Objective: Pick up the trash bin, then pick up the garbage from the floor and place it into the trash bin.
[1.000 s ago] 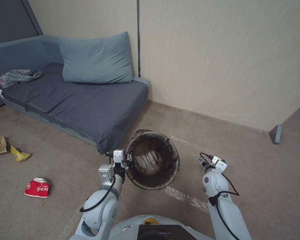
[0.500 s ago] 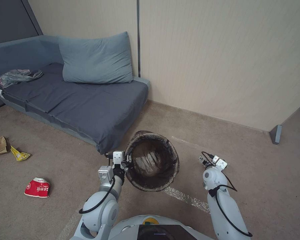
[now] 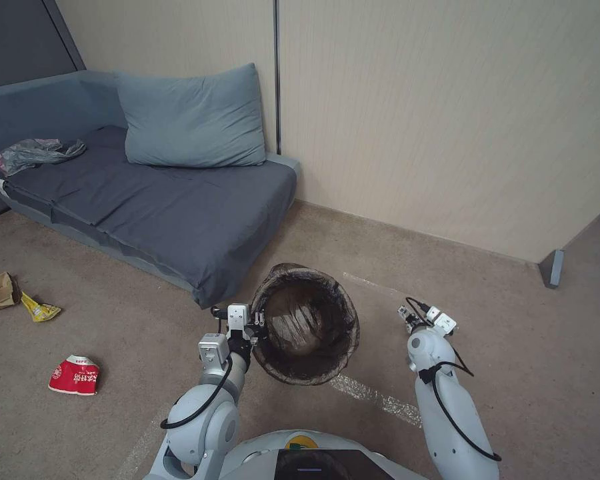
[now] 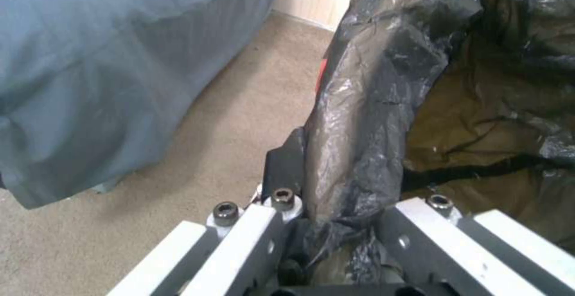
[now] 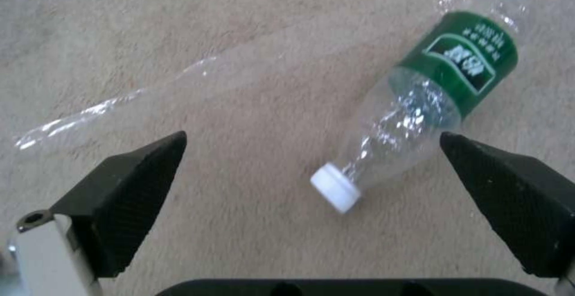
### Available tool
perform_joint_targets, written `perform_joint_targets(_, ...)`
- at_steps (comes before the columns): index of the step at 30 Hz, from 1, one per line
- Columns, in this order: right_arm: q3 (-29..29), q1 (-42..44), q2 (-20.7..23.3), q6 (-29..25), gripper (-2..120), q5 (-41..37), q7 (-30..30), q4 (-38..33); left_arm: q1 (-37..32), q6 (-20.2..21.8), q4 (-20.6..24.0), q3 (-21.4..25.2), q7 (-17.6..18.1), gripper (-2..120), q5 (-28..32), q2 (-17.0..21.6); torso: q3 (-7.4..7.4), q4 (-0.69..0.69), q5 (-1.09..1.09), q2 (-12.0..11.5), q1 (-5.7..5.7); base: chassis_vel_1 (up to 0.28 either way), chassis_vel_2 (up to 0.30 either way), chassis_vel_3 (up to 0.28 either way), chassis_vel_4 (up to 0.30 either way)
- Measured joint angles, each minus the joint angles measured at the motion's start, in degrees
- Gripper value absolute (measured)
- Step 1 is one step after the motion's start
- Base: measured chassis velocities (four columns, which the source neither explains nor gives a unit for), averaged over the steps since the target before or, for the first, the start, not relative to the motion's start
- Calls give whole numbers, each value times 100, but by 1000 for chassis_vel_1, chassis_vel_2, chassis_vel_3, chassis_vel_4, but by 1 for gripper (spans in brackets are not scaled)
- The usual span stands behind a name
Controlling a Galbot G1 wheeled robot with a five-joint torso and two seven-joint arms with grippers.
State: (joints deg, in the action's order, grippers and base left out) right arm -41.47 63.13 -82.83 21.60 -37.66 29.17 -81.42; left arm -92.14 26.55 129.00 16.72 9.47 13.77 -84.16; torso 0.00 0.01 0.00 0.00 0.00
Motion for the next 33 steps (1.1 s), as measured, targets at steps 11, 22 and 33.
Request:
perform_joint_targets(11,-81,-143,108,-114,100,106,-14,278,4,-3,-12,-1,-1,3,-7,-6,0,-1,0,0,0,0,0,0,0)
perform_joint_targets(22,-160,-378,209,-280,100,187,-46,705,-13,-3,-27,-7,-3,3,-27,-4,-1,-1,0,0,0,0,0,0,0)
perform_joint_targets(33,-214,-479,366,-506,100,228,-130,1232,-45,-7,-27,-5,-6,3,-52,-3,0,0,0,0,0,0,0,0,0)
